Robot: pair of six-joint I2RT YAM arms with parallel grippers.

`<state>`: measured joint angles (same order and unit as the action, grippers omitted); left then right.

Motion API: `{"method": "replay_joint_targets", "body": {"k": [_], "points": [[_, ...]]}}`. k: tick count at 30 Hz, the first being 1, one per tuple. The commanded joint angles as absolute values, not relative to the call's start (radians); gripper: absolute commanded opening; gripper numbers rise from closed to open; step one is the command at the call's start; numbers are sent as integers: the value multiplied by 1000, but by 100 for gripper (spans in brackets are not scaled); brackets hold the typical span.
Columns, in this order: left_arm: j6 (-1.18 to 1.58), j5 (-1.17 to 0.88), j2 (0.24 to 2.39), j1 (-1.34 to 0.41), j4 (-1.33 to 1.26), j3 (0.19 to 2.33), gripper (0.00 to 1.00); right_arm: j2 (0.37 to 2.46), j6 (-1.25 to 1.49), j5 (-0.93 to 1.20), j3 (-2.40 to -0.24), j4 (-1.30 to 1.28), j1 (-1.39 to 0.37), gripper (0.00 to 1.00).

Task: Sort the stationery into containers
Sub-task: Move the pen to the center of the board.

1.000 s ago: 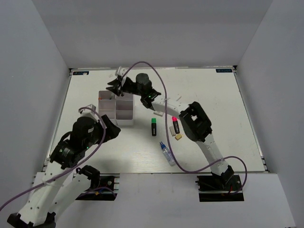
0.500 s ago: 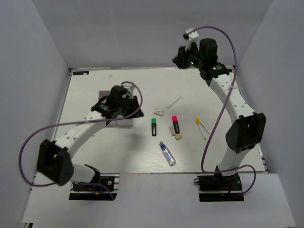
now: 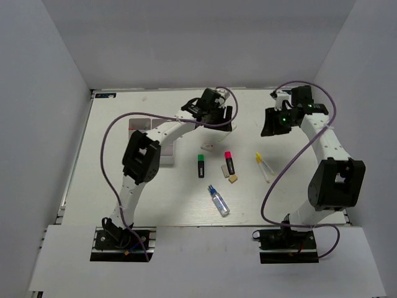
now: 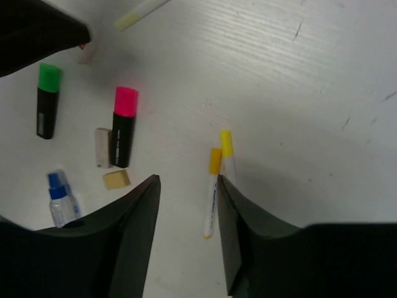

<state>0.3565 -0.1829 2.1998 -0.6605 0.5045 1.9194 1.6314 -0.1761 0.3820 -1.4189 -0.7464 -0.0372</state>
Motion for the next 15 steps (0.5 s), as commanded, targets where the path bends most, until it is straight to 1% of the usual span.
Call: {"method": "replay_joint_targets", "body": {"k": [1,5,9,12,15], "points": [[319,-95,2285,-678,572,2061,74,1517,-212,442,-1368,-781,-12,45],[295,-35,2383,-690,528,2164,63,1470,-218,469,-1321,-785,38,44],[229,64,2479,-745,540,2279,63,1439,-216,506,-1278,-772,67,45],[207,112,2503,-758,540,2289,63,1419,-216,523,-1244,-759,89,45],[184,133,2528,-769,540,2289,60,1408,-218,555,-1210,-749,109,47]]}}
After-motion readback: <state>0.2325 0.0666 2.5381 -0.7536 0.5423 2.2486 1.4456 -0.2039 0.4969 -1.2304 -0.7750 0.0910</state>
